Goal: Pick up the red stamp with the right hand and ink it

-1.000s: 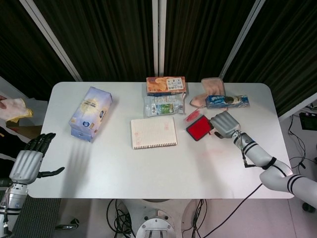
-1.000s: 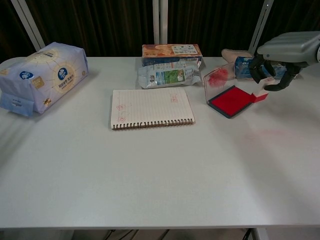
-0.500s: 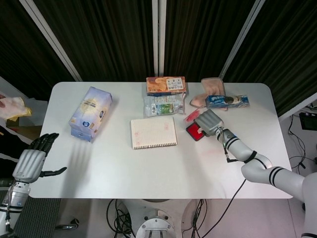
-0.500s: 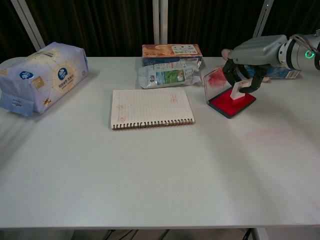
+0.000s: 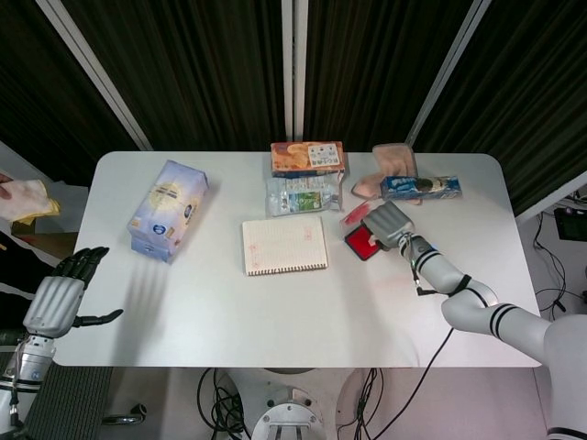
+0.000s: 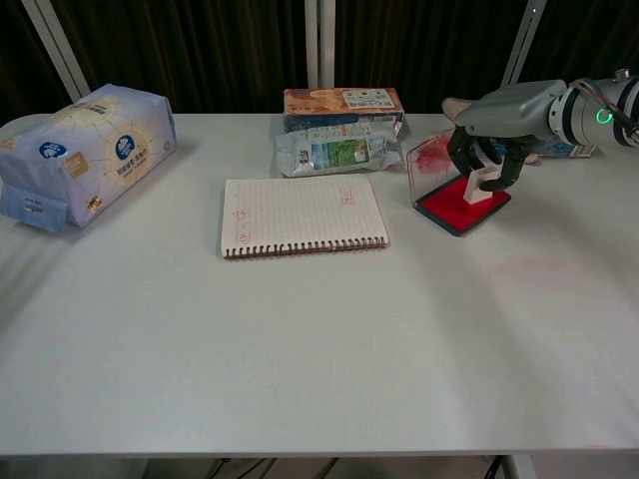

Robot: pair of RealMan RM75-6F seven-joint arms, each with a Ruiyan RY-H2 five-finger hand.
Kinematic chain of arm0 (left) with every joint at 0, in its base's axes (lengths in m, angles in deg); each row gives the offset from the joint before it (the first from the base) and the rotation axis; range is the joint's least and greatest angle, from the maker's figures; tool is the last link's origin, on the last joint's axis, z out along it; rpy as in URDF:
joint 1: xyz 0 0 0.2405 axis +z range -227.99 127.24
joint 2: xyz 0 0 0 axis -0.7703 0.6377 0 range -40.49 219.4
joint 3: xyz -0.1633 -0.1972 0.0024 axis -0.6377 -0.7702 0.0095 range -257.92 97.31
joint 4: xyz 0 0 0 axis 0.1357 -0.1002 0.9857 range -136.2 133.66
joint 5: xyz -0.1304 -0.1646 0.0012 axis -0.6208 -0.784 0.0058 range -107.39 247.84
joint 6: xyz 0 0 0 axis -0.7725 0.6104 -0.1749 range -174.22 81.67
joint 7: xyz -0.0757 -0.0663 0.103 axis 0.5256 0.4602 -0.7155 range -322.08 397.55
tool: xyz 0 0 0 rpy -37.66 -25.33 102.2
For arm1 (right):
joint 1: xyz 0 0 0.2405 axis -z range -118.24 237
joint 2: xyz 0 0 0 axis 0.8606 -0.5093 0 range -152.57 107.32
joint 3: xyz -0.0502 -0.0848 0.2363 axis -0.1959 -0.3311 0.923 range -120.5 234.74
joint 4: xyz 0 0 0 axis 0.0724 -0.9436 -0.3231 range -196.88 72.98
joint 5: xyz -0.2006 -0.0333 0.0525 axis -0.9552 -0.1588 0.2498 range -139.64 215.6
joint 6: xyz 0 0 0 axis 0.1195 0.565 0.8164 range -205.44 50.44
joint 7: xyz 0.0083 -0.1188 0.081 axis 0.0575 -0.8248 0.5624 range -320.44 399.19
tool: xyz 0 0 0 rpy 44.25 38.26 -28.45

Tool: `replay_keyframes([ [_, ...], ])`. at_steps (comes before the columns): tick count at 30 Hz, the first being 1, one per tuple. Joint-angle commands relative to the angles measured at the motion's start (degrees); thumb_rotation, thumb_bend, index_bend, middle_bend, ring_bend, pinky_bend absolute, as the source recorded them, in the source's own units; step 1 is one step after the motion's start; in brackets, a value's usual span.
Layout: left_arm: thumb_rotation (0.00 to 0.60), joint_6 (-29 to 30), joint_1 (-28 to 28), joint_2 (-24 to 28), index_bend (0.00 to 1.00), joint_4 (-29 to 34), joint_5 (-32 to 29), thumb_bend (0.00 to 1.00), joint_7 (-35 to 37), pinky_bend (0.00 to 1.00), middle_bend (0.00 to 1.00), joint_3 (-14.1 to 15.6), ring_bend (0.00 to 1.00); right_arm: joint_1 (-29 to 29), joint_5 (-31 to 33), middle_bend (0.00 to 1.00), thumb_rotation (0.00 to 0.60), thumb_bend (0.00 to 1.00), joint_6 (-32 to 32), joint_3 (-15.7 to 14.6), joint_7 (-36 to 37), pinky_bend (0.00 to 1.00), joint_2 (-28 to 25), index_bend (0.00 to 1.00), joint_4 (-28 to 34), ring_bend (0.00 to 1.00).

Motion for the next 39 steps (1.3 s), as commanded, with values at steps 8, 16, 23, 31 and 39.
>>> replay_keyframes([
  [8,0.399,-0.4,-0.1,-0.2,0.02,-0.5,-0.7,0.02,0.5,0.17,0.09,-0.1,0.08,-1.0,-0.9,0.56,0.6,0.28,-1.7,-0.8,2.7,0.75,2.5,0.63,-4.4,0.55],
  [16,0.401,-0.3,-0.1,-0.1,0.02,-0.4,-0.7,0.02,0.2,0.17,0.09,-0.2,0.08,-1.0,-2.5,0.57,0.6,0.29,-1.4,-1.6,5.0,0.75,3.2,0.63,-6.1,0.55],
  [23,0.403,0.4,0.2,0.4,0.02,0.8,-0.4,0.02,-0.7,0.17,0.09,-0.1,0.08,-0.2,-4.1,0.57,0.6,0.29,1.9,-1.2,6.8,0.75,0.4,0.63,-2.7,0.55],
  [31,0.401,0.9,0.1,0.8,0.02,2.5,0.4,0.02,-2.0,0.17,0.09,-0.1,0.08,2.0,-6.5,0.57,0.6,0.29,8.9,-0.3,8.7,0.75,-7.0,0.64,7.4,0.55],
  [39,0.399,1.2,0.2,0.5,0.02,2.9,0.5,0.02,-2.3,0.17,0.09,0.0,0.08,6.7,-8.6,0.57,0.6,0.29,13.3,-4.0,6.6,0.75,-11.8,0.64,13.2,0.55],
])
